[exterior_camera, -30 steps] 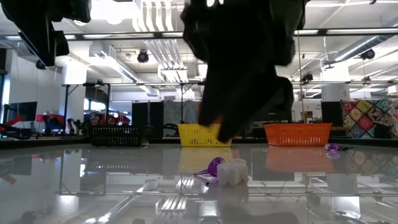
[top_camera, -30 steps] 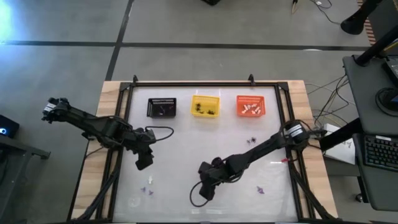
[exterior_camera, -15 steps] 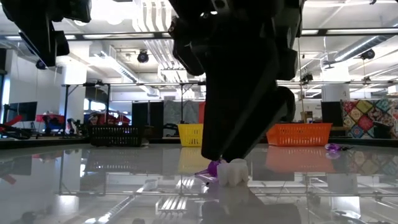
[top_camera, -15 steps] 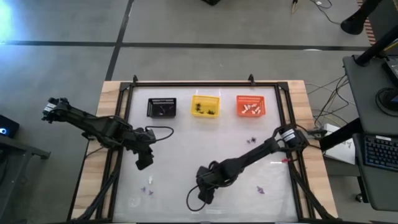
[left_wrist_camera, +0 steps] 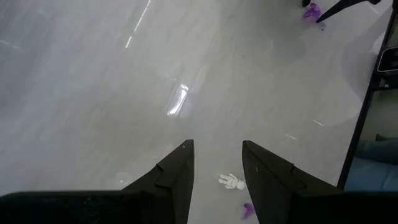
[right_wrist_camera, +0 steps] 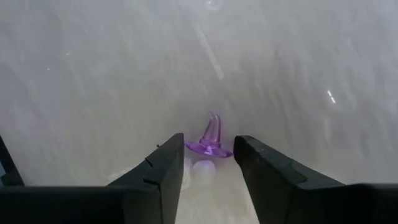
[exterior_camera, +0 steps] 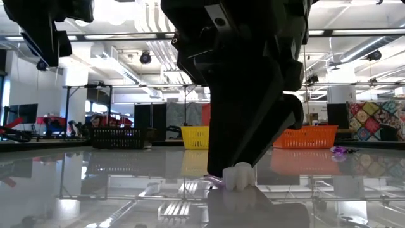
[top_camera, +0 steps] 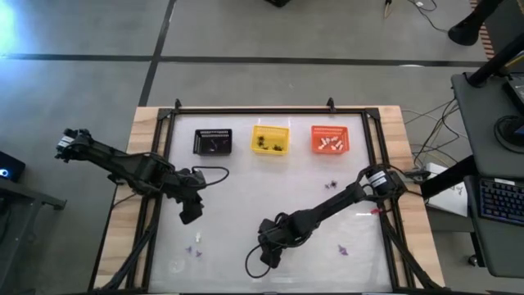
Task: Sort Halloween decoration
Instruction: Put the violet hat toy into the black bin
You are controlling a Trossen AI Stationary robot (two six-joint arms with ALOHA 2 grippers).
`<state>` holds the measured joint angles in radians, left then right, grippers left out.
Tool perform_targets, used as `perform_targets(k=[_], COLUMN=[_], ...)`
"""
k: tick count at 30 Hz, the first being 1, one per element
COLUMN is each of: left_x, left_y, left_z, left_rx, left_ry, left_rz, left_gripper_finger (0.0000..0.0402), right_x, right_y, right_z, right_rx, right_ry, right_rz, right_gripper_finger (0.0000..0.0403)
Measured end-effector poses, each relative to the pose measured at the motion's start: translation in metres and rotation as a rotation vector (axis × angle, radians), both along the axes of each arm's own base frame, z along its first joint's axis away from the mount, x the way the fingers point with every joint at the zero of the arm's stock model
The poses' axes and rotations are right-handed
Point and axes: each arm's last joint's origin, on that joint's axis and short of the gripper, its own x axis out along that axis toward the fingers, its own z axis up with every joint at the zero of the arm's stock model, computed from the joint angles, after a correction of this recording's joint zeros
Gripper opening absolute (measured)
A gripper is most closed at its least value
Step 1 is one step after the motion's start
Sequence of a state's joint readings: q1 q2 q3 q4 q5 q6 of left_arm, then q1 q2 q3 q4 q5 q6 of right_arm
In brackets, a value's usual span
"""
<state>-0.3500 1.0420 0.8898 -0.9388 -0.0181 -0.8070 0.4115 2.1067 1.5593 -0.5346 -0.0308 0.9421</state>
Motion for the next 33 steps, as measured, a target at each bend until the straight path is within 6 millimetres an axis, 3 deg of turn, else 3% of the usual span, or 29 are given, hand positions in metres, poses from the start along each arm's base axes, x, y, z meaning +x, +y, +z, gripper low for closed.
perform_targets(k=[13,33], left_x=[0.001,0.002], left_y=[0.000,-0.001], left_z=[0.001,0.001], left_rx=[-0.005,-0.014], left_ry=[-0.015,-0.016], left_rz=[0.000,0.013], left_gripper_finger=[0.0118,0.0118], right_x=[0.001,0.011], right_y=[-0.002,-0.001], right_z=[-0.001,0.015], right_rx=[-0.004,-0.010], right_ry=[-0.003,-0.038], right_rz=[-0.005,0.024], right_gripper_finger=[0.0050,0.0038])
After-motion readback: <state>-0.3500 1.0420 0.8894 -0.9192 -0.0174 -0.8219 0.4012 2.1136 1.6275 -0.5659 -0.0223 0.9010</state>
